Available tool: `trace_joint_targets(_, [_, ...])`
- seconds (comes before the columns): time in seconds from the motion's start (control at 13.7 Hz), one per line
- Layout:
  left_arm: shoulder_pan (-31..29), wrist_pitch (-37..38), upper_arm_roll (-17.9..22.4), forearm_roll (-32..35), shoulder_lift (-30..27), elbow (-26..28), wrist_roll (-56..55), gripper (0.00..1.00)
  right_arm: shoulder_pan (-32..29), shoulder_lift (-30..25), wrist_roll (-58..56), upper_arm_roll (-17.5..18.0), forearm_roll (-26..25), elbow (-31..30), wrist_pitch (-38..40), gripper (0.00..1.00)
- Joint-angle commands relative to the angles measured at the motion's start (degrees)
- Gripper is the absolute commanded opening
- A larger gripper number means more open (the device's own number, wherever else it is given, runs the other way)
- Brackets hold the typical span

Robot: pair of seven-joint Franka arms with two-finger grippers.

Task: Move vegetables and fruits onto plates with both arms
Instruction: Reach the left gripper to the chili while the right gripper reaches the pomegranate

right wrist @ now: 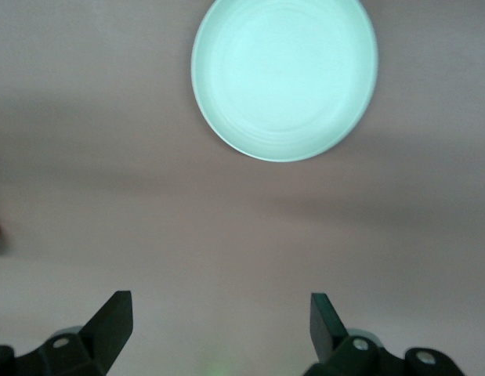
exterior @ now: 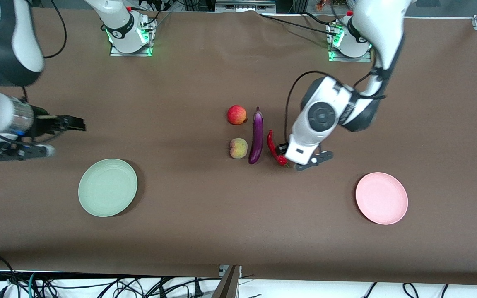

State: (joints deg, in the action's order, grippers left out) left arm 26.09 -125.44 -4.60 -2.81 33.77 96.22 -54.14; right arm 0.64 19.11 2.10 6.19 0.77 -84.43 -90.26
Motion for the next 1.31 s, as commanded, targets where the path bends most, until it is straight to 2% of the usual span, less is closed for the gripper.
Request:
trace_joint_targets(0.0, [1.85,-3.04,0.90,-0.97,3.93,-1.30,-1.76,1.00,6.19,2.67,10.69,0.05,0.11,0.85,-2.27,1.00])
trace_joint_targets(0.15, [2.65,-5.84,0.90,-1.06,5.86,-1.12,-1.76,0.82,11.55,5.05,17.19,0.05,0.20,0.76,-4.82,1.00])
trace_joint_targets(0.29, [2.74,-8.49,0.90,-1.06,7.27,-0.86,-1.76,0.52,16.91,7.51,24.14,0.14,1.25,0.76,-7.02,1.00])
trace_joint_targets(0.36, [2.74,-8.50,0.90,-1.15,7.27,-0.94,-2.02,0.38,19.38,8.74,26.70,0.14,3.43,0.68,-8.34,1.00])
trace_joint_targets(0.51, [2.65,-8.33,0.90,-1.15,7.19,-0.86,-2.11,0.15,24.21,10.15,31.80,0.14,5.21,-0.90,-13.24,1.00])
trace_joint_targets(0.58, [2.30,-7.80,0.90,-1.06,7.01,-0.86,-1.85,0.08,26.50,11.11,34.00,0.14,5.30,-1.34,-16.06,1.00])
trace_joint_targets(0.73, [1.69,-6.23,1.08,-0.54,6.05,-0.94,-1.41,0.06,30.90,13.05,38.48,0.14,5.39,-1.35,-19.76,1.00])
trace_joint_targets(0.95, [-0.32,1.23,3.18,2.44,2.19,-1.73,2.08,0.07,36.27,15.77,43.94,0.05,5.30,-1.35,-22.15,1.00])
trace_joint_targets(1.09, [-4.88,2.75,4.06,6.66,1.13,-2.43,11.29,0.08,38.12,17.18,44.30,0.05,5.30,-1.35,-22.15,1.00])
trace_joint_targets(1.24, [-9.19,3.01,4.24,7.29,1.12,-4.10,21.21,0.08,39.00,18.32,44.30,0.05,5.30,-1.43,-22.15,1.00])
